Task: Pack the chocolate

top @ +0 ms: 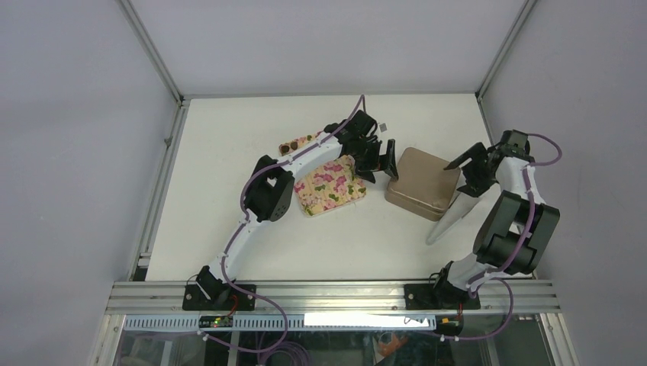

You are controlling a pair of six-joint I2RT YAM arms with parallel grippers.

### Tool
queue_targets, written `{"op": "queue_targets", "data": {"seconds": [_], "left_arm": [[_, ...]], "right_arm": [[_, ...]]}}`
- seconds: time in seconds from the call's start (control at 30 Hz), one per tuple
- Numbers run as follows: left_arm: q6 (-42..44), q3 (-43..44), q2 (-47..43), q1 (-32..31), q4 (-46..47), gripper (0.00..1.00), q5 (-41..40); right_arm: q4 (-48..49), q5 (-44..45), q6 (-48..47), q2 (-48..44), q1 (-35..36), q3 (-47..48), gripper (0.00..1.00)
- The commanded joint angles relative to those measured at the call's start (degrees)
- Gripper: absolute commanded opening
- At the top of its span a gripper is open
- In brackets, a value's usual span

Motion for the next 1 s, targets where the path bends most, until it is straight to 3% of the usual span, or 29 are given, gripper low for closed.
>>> {"op": "queue_targets", "data": {"seconds": [0.0,0.4,0.63,0.97], "left_arm": [[-0.46,2.89,-1.34,-0.29,0.86,0.96,3.31],[1.08,-1.03,-1.18,-0.55,-1.96,0.92,3.98],[2.33,-3.96,-2.97,-0.61,-3.07,0.9,3.6],[4.12,-8.62,-6.98,1.11,-4.33,0.9,1.29]], "right_arm": [[2.42,-3.48,-0.94,0.81,-0.41,-1.04,0.76],[3.65,-4.55,-0.61,0.96,-0.39,-6.13,0.68],[7.3,-9.98,1.53,1.75,-0.17,-9.97,0.64],[12.56,-10.36,5.9,4.53,7.35,-11.62,0.61]]}}
